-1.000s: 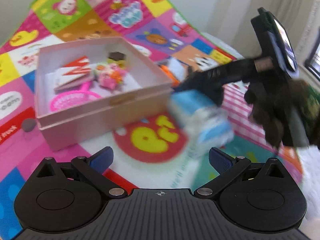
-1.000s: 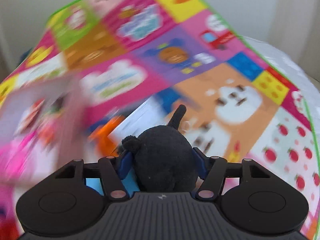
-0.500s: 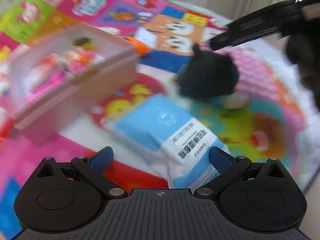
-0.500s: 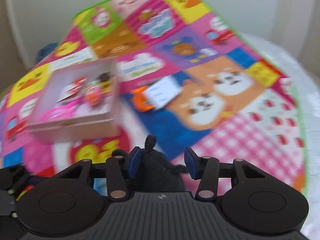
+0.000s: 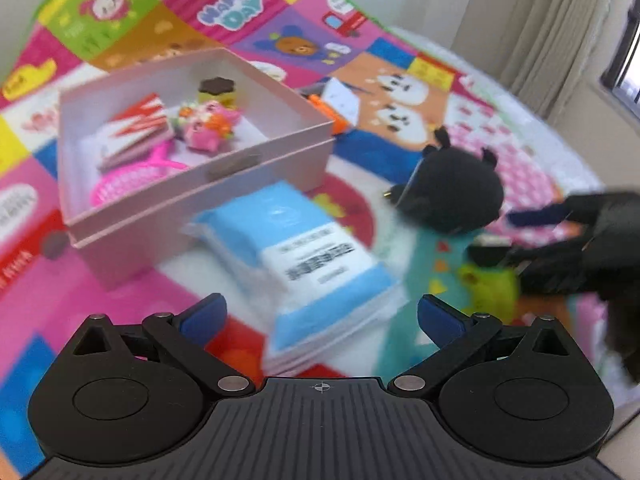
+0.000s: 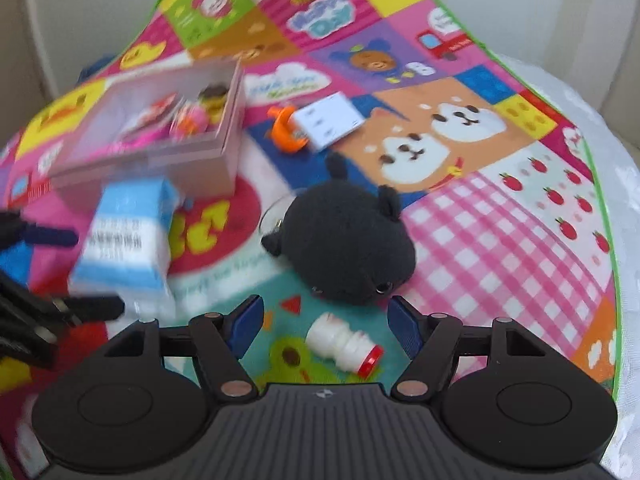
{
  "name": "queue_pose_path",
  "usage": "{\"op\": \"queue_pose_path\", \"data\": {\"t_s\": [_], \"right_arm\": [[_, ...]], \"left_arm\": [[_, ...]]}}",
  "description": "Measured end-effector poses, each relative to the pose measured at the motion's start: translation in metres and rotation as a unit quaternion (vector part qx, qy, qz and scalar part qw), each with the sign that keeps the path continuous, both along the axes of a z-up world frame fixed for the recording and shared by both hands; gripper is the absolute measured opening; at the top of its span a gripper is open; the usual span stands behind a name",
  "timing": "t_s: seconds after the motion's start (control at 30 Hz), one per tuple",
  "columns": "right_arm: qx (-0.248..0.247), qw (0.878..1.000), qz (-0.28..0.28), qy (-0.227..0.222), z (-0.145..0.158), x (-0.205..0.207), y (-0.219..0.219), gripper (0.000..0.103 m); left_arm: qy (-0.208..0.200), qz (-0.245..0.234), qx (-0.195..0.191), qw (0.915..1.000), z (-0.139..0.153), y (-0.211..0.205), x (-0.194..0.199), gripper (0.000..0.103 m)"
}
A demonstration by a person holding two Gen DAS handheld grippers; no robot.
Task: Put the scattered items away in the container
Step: 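Grasp the blue wet-wipe pack with the left gripper while the right grasps the white bottle toy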
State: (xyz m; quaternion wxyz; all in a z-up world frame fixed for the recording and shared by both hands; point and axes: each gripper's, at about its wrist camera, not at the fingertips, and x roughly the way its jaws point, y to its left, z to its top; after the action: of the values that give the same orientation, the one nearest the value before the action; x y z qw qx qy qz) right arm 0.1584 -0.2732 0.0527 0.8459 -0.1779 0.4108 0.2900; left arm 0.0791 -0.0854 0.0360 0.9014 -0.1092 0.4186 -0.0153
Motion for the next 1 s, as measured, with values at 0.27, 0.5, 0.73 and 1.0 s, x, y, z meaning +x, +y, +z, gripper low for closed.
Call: {"op": "queue_pose_path", "data": {"t_s": [0.27, 0.5, 0.73, 1.0], "right_arm": [[0.009, 1.000, 0.012, 0.004, 0.004, -0.013, -0.015, 0.036], [0.028, 0.999, 0.019, -0.011, 0.003, -0.021, -0.033, 0.036], [0.035, 0.999, 0.026, -0.019, 0.014, -0.031, -0.037, 0.036], [0.047, 0.999, 0.014, 0.004, 0.032, -0.038, -0.042, 0.036]], "left_arm": [[0.001, 0.088, 0.003, 0.9961, 0.002, -0.004, 0.010, 0.103], [0.037, 0.128, 0.031, 0.9905, -0.017, -0.008, 0.027, 0.103], [0.018, 0.125, 0.032, 0.9915, -0.011, -0.023, 0.036, 0.103], [0.028, 0.091, 0.089, 0.9914, 0.006, -0.024, 0.019, 0.069]]}}
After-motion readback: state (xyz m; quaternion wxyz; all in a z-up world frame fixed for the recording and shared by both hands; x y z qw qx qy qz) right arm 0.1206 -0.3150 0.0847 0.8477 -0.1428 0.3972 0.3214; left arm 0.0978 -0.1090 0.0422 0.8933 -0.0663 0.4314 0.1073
